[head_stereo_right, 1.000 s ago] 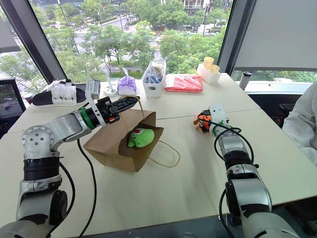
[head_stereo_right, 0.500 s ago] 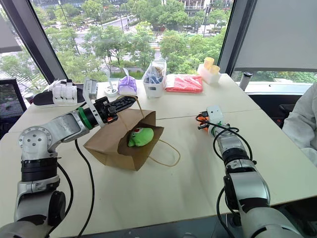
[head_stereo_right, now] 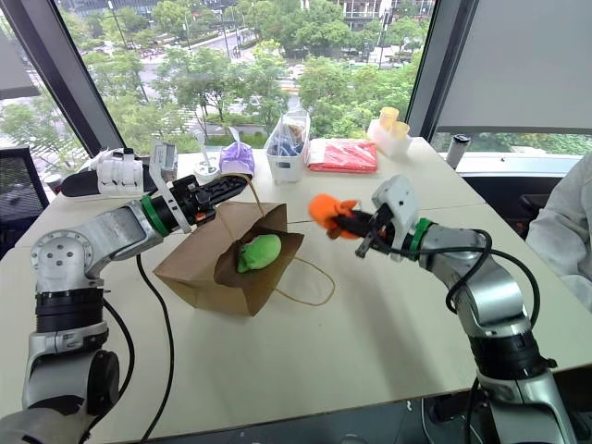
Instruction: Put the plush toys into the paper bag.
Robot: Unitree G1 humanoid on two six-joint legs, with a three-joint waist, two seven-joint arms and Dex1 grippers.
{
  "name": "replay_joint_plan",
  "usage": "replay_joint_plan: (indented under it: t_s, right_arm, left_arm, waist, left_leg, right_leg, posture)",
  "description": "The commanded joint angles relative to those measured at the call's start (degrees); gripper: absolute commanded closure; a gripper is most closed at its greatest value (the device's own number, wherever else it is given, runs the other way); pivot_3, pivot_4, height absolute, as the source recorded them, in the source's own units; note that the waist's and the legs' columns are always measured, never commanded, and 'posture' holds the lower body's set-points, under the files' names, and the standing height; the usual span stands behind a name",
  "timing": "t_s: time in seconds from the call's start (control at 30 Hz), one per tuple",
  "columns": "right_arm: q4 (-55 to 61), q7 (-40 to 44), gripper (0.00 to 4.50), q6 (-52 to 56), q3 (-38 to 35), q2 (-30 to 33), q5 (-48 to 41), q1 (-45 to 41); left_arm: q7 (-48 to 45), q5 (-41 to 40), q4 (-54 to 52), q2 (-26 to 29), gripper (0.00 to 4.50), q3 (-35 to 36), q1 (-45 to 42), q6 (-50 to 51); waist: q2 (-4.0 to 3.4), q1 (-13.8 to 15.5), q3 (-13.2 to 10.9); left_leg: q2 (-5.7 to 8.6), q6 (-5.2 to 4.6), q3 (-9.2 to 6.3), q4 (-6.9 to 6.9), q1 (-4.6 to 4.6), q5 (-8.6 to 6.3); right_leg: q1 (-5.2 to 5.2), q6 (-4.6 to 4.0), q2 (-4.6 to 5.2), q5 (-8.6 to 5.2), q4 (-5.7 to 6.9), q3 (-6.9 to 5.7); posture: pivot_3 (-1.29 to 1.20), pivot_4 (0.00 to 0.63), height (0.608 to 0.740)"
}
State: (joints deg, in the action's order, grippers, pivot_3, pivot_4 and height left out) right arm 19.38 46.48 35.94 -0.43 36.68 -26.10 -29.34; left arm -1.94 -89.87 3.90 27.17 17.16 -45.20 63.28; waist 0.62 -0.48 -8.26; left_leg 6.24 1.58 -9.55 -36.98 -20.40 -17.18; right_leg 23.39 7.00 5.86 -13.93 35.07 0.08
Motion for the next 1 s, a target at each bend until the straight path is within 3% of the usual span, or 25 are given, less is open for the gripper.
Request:
replay_joint_plan:
  t_s: [0.03,0.17,0.53,0.97,1.0]
  right_arm:
    - [6.3,0.0,4.47,2.2,2.2,-0.8,-2.4,-0.5]
    - [6.6,0.5,4.47,-1.6,10.9,-1.1,4.2,-1.3]
    - [-6.4,2.4,4.47,-13.3,23.6,-8.0,16.4,-7.8]
    - [-20.5,4.5,4.47,-22.2,27.2,-16.6,24.0,-14.8]
    - [-20.9,4.2,4.08,-22.7,27.1,-17.0,24.6,-14.9]
  left_arm:
    - [-1.5,-1.4,-0.2,0.9,4.50,1.0,-1.5,0.5]
    - [-1.7,-1.4,0.3,0.9,4.50,1.1,-1.9,0.4]
    - [-0.1,-2.8,-1.4,0.7,4.50,1.1,-0.6,0.1]
    - [2.0,-4.4,-2.9,-0.1,4.50,0.8,0.5,-0.8]
    - [2.0,-4.4,-2.9,-0.1,4.50,0.8,0.5,-0.9]
  waist:
    - [0.00,0.0,0.0]
    - [0.01,0.0,0.0]
    - [0.03,-0.1,0.0]
    - [0.03,-0.2,0.0]
    - [0.03,-0.2,0.0]
  left_leg:
    - [0.00,0.00,0.01,0.00,-0.01,0.00]
    - [0.01,0.00,0.00,0.02,-0.02,0.00]
    - [0.01,0.00,0.01,0.03,-0.01,0.00]
    - [0.01,0.01,-0.01,0.04,-0.02,0.00]
    - [0.01,0.01,0.00,0.05,-0.01,0.00]
  right_leg:
    - [0.02,0.00,0.00,0.00,0.01,0.00]
    - [0.04,0.00,0.01,0.00,0.01,0.00]
    - [0.07,0.00,0.00,0.00,0.03,0.00]
    - [0.10,-0.01,-0.01,0.00,0.05,0.00]
    - [0.11,-0.01,-0.01,0.00,0.06,0.00]
  posture:
    - [0.00,0.150,0.740]
    - [0.00,0.150,0.740]
    - [0.00,0.150,0.740]
    - [0.00,0.150,0.740]
    - [0.00,0.150,0.740]
